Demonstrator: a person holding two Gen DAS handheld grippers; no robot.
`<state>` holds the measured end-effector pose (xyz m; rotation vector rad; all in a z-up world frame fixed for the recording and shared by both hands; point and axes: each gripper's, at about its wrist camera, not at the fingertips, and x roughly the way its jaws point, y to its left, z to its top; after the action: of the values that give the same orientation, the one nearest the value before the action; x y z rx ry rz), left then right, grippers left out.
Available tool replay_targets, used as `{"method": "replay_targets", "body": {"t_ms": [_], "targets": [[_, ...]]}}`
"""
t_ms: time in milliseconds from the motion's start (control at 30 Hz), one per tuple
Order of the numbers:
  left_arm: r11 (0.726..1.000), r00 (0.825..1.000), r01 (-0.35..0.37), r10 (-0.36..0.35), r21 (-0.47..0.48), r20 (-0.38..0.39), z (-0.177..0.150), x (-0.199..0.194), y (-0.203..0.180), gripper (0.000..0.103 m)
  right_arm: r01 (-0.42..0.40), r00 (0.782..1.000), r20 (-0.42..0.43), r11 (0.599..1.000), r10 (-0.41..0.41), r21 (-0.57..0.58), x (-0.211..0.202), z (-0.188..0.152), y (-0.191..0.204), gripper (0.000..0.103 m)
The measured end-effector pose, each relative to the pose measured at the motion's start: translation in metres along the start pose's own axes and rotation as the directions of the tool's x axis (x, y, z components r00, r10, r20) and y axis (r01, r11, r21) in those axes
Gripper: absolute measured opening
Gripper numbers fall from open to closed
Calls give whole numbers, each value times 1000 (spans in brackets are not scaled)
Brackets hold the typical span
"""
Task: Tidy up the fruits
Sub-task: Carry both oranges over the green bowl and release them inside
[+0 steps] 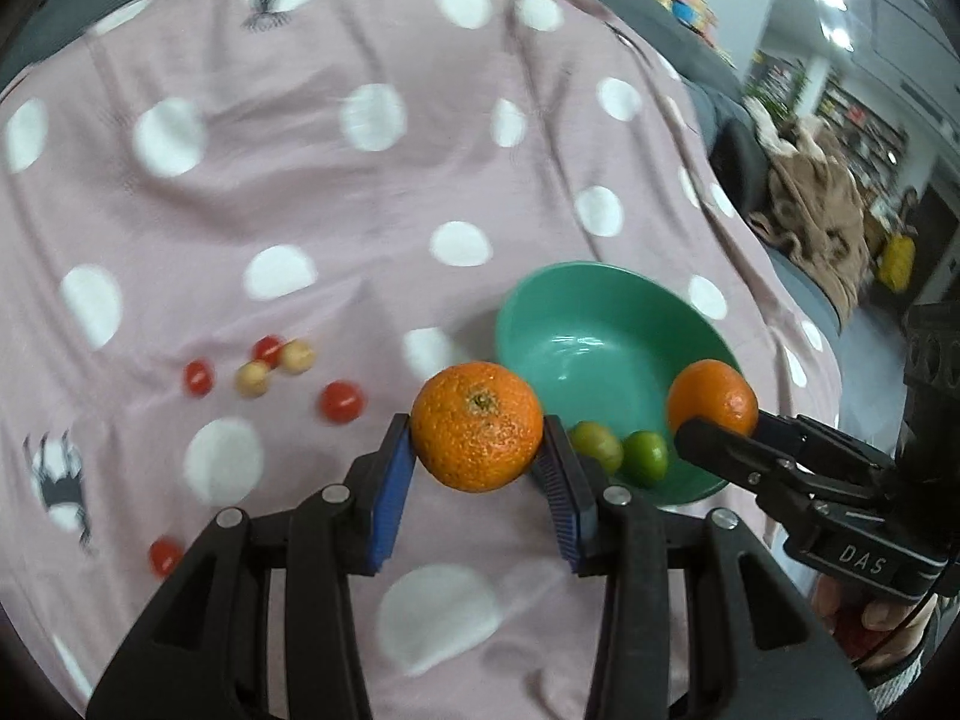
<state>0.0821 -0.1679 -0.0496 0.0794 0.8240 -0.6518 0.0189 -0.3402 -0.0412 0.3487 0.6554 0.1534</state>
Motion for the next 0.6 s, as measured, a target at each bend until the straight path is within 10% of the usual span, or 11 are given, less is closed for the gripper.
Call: {"method": "replay_targets", "body": {"t_ms": [600], "targets": [[991,992,50,-35,124,-124,7,75,-50,42,175,984,-31,984,-174,14,7,-7,-46,47]]}}
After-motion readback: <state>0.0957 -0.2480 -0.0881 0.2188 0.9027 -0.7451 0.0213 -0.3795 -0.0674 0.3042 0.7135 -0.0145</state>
